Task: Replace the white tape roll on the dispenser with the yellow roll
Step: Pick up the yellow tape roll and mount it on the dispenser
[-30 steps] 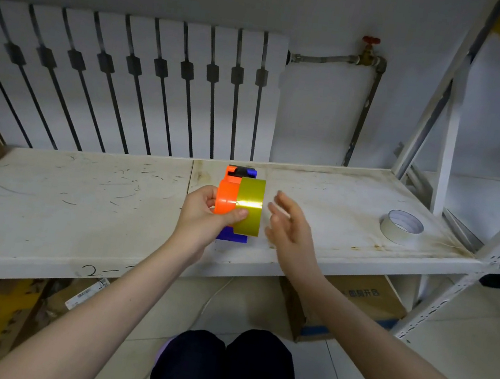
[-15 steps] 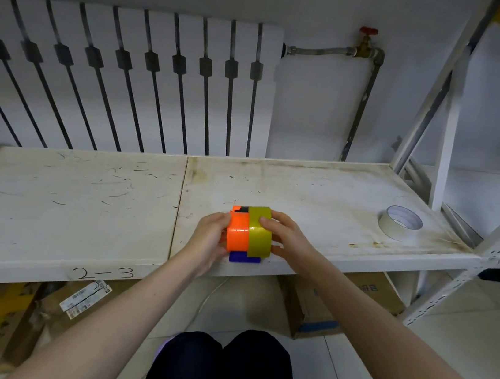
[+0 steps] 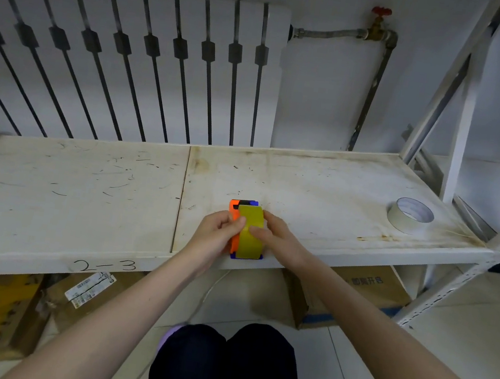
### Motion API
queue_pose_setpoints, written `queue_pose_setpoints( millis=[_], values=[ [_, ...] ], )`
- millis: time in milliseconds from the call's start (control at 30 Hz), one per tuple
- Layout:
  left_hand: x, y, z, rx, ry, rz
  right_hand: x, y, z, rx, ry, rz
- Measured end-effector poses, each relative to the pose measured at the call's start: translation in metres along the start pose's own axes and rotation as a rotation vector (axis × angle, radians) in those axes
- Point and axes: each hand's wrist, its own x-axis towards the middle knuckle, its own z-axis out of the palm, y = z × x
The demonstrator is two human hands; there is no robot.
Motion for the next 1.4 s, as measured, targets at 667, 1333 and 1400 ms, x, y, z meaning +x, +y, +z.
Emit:
queue_pose_setpoints(
  millis=[667, 1333, 1400],
  values=[
    [-0.007, -0.006, -0.016, 0.288, -0.096, 0.064, -0.011, -0.031, -0.01, -0.772, 0.123, -0.478],
    [-0.006, 0.001, -0.011, 0.465, -0.13, 0.129, 0.0, -0.054, -0.019, -0.85, 0.144, -0.279],
    [-0.007, 0.001, -0.011, 0.441, -0.116, 0.128, 0.0, -0.05, -0.019, -0.892, 0.09, -0.279]
  ],
)
